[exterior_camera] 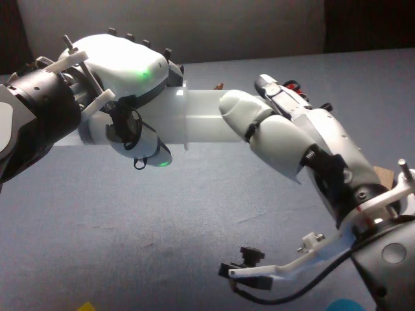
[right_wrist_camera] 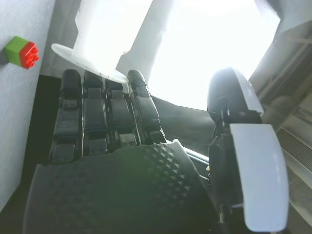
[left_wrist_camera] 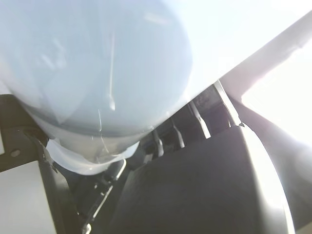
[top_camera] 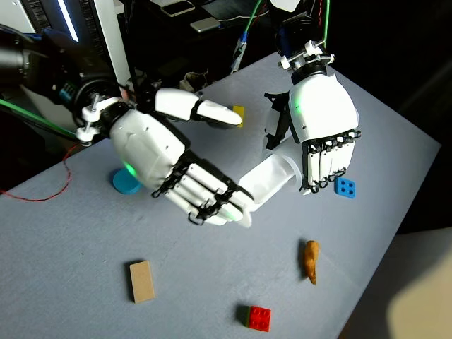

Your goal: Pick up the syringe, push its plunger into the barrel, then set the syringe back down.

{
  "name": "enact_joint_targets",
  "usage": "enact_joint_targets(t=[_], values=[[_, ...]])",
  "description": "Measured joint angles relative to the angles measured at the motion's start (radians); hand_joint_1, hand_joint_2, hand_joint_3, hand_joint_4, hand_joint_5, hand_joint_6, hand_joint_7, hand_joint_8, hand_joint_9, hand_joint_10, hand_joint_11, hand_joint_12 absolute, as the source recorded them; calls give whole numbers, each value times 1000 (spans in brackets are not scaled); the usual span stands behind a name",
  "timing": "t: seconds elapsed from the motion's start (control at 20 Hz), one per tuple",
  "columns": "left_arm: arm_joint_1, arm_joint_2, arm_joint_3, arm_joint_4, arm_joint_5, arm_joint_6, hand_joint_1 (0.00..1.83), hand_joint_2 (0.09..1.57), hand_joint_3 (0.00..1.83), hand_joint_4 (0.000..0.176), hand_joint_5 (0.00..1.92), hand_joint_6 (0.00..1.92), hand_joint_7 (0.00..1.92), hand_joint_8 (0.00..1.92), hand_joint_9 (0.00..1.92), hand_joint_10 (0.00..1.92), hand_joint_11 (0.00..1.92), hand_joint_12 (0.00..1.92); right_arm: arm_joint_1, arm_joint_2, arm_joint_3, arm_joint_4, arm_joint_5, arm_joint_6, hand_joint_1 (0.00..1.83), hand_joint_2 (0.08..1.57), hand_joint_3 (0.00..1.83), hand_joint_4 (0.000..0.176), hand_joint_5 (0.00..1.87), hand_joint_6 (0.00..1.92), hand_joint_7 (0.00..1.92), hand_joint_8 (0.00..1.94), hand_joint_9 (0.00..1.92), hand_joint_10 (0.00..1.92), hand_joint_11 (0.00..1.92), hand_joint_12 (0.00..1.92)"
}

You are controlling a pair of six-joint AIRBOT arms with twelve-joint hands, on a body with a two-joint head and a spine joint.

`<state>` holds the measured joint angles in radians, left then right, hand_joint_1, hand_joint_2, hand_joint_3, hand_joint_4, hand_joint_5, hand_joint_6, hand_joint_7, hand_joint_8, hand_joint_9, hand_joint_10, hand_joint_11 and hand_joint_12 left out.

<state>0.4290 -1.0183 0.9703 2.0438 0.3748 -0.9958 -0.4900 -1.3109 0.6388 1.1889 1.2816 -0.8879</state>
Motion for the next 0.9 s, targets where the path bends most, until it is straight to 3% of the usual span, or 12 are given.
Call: enact_joint_targets(t=[0.1, 0.3, 0.35, 0.45, 0.55, 0.7, 0.75, 0.9], values=[[0, 0, 1, 0, 3, 0, 1381, 1105, 0, 0, 983, 879, 949, 1060, 936, 1197, 748, 1250, 7, -23, 13, -14, 5, 0, 266, 1154, 0, 0, 178, 2, 185, 3, 171, 2, 0, 412], [0, 0, 1, -1, 6, -3, 1383, 1103, 0, 0, 997, 816, 931, 1093, 953, 1198, 842, 1197, 18, -53, 27, -26, 6, -1, 263, 1148, 0, 0, 185, 5, 191, 4, 172, 3, 0, 446], [0, 0, 1, -2, 5, -3, 1380, 1111, 0, 0, 1012, 789, 907, 1134, 918, 1248, 781, 1248, 18, -62, 31, -31, 5, -1, 266, 1149, 0, 0, 186, 3, 190, 2, 170, 1, 0, 433], [0, 0, 1, -2, 5, -3, 1386, 1092, 0, 0, 1067, 701, 950, 1058, 949, 1202, 803, 1243, 25, -77, 37, -30, 3, -4, 256, 1151, 0, 0, 197, 4, 198, 3, 177, 2, 0, 423], [0, 0, 1, -2, 5, -4, 1383, 1101, 1, 0, 990, 825, 944, 1062, 964, 1192, 820, 1221, 25, -90, 43, -37, 0, -4, 259, 1146, 0, 0, 206, 1, 201, 2, 187, 1, 0, 465], [0, 0, 1, -2, -1, -4, 1386, 1091, 0, 0, 1005, 818, 973, 1013, 976, 1161, 846, 1200, 26, -109, 47, -52, -3, -5, 275, 1140, 0, 0, 221, 6, 212, 4, 193, 3, 0, 494], [0, 0, 1, -2, -1, -5, 1382, 1104, 2, 0, 967, 871, 948, 1052, 956, 1205, 857, 1229, 30, -117, 49, -52, -5, -5, 246, 1156, 3, 0, 187, 2, 188, 2, 165, 2, 0, 399], [0, 0, 0, -2, -5, -8, 1377, 1122, 1, 0, 937, 900, 902, 1134, 923, 1250, 805, 1261, 32, -129, 50, -61, -19, -5, 240, 1155, 1, 0, 179, 0, 185, 0, 170, 3, 0, 411]])
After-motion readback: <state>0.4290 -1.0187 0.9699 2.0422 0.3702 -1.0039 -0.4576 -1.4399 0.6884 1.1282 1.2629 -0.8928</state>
